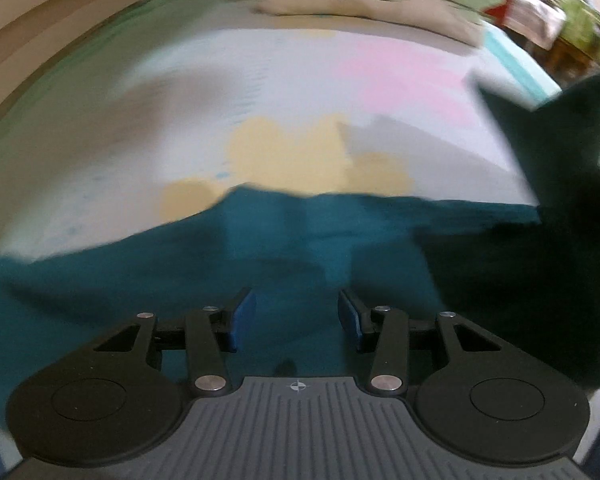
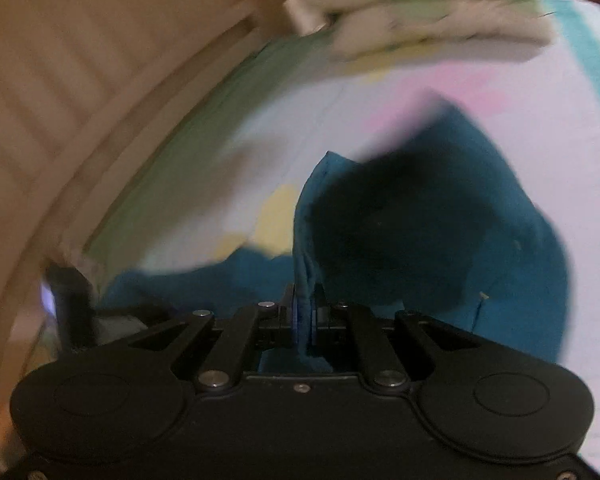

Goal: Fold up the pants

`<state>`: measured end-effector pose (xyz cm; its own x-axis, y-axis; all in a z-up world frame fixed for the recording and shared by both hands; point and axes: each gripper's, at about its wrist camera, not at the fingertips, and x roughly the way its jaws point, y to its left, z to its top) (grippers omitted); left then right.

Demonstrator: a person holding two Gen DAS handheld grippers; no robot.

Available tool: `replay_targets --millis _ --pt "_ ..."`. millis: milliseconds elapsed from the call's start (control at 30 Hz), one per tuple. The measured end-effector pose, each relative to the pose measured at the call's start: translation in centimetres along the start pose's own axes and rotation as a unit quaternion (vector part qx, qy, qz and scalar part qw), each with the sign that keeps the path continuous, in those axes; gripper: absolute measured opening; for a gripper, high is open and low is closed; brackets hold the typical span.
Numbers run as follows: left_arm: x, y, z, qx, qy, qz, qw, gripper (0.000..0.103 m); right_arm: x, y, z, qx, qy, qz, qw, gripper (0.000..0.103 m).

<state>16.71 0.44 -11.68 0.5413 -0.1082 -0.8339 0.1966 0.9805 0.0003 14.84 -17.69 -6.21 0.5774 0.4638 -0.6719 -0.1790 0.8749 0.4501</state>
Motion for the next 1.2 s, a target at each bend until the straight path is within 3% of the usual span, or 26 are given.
replay_targets --millis 100,200,267,367,433,533,700,867,1000,1200 --pt "-0.3 2.3 -0.5 -0.027 0.006 0.008 0.9996 0.044 6.1 1.8 -2.3 -0.005 0.04 0.013 0.999 0.014" --pt "-0.5 3.5 -1.1 -0.041 0.009 0.011 0.9991 0.044 9.4 2.9 -4.3 -0.018 0.064 0.013 0.998 0.024" --pt "-0.8 4.1 -1.3 -0.045 0.007 0.007 0.9989 0.044 9.3 2.6 -4.3 -0.01 0.062 0.019 0.998 0.04" --pt "-1.3 3.9 -1.3 -0.046 -0.001 0.001 0.9989 0.044 6.6 0.8 -3.8 0.022 0.026 0.041 0.999 0.053" --pt "-2.2 3.5 -1.5 -0.044 -0.01 -0.005 0.999 0.044 4.6 -0.6 -3.4 0.031 0.002 0.025 0.999 0.056" --pt "-2.5 2.4 -1.1 -0.039 -0.023 -0.025 0.9987 0.044 2.9 -3.0 -3.7 0.048 -0.001 -0.019 0.999 0.056" --pt "-1.3 -1.1 -1.2 -0.006 -0.012 -0.044 0.999 0.044 3.4 -6.2 -5.2 0.071 0.025 -0.07 0.995 0.043" --pt "-0.2 -3.6 -1.5 0.018 0.007 -0.052 0.9985 0.044 6.0 -5.1 -7.6 0.06 0.09 -0.069 0.992 0.038" --pt "0.6 -5.1 -2.2 0.045 0.023 -0.038 0.998 0.044 6.2 -3.8 -9.0 0.025 0.077 -0.097 0.992 0.039" --pt "2.9 -5.5 -3.9 0.049 0.07 -0.014 0.9962 0.045 5.8 -3.3 -9.2 0.034 0.078 -0.102 0.991 0.039"
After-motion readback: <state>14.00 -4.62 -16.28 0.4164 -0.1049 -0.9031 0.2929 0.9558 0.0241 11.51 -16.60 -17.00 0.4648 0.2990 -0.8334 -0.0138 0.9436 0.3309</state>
